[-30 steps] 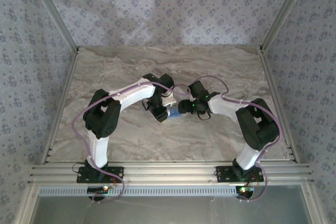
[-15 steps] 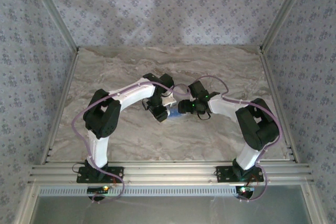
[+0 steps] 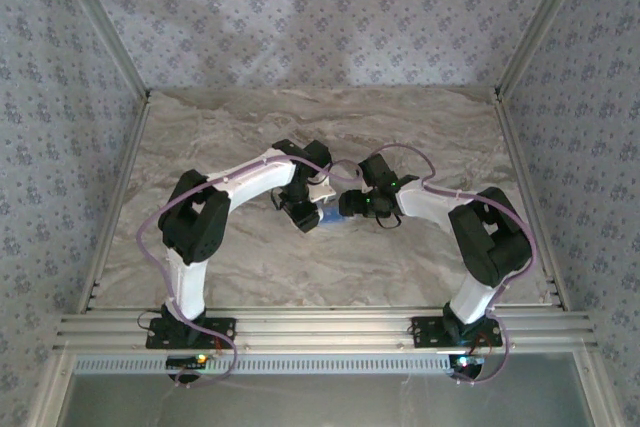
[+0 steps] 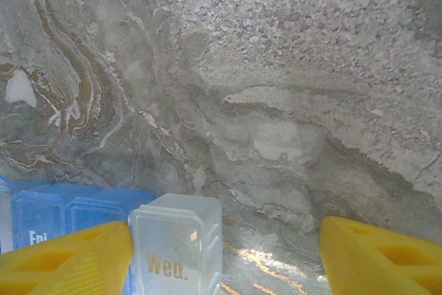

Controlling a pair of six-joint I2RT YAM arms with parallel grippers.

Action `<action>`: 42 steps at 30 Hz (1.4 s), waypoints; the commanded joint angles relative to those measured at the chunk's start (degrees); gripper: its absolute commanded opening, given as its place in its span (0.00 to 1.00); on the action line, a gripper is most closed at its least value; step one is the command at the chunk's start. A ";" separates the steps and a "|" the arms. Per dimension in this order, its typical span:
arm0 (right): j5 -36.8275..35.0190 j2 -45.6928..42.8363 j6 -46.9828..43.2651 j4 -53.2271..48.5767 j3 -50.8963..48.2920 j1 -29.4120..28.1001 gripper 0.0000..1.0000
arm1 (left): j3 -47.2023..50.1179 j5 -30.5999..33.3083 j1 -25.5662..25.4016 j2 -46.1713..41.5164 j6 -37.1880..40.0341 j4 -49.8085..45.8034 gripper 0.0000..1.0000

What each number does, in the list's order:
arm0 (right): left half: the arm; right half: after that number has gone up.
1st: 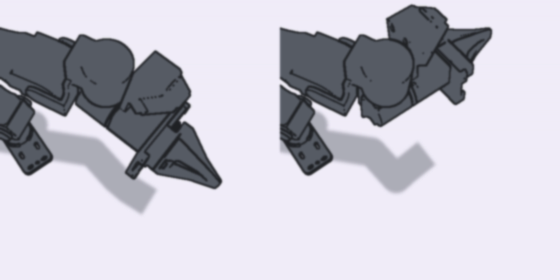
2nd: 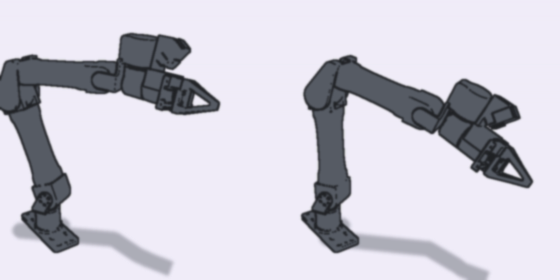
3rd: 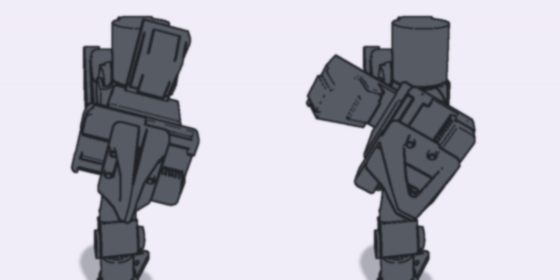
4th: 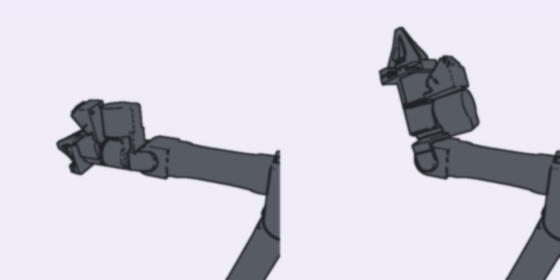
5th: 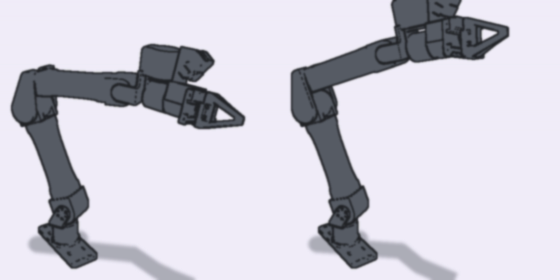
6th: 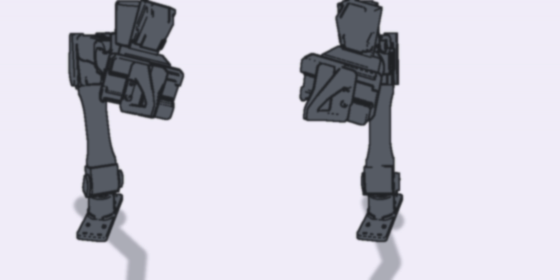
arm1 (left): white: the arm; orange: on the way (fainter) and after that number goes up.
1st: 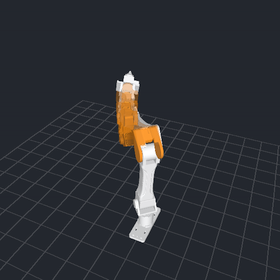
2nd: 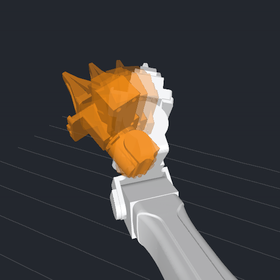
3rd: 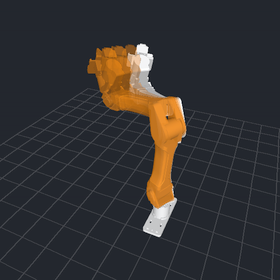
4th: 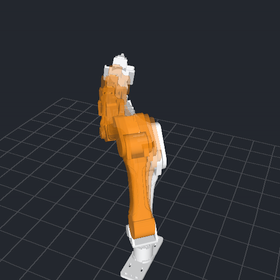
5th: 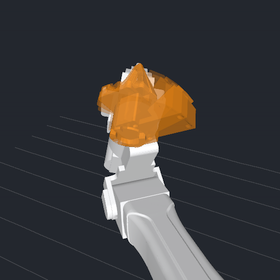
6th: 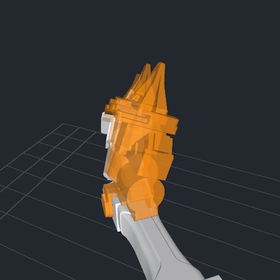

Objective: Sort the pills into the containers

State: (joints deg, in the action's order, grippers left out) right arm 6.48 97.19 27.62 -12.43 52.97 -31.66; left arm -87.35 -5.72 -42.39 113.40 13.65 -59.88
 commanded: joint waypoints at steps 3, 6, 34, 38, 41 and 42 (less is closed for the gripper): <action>-0.42 1.96 0.55 -2.67 0.20 -1.02 0.74 | -1.15 2.40 0.03 -1.59 1.38 -1.03 0.00; -0.38 1.95 0.63 -2.66 0.16 -0.97 0.74 | -1.15 2.80 -0.14 -1.63 1.64 -0.94 0.00; 0.15 2.31 0.88 -2.34 0.01 -0.97 0.73 | -1.15 9.62 -4.08 -0.55 3.93 -0.69 0.00; 0.10 2.48 0.94 -2.30 -0.04 -1.03 0.73 | -0.99 10.62 -4.51 -0.83 4.28 -0.11 0.00; 0.17 2.53 0.90 -2.27 -0.02 -0.97 0.73 | -0.80 11.86 -5.13 -1.21 4.46 0.42 0.00; 0.20 2.48 0.88 -2.29 -0.06 -0.96 0.73 | -0.80 11.77 -5.20 -1.34 4.46 0.51 0.00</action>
State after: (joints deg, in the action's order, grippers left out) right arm 6.90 97.51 28.03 -11.94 53.04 -31.77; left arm -87.53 4.60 -46.41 113.36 16.36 -59.35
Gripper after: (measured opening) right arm 0.736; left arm 0.458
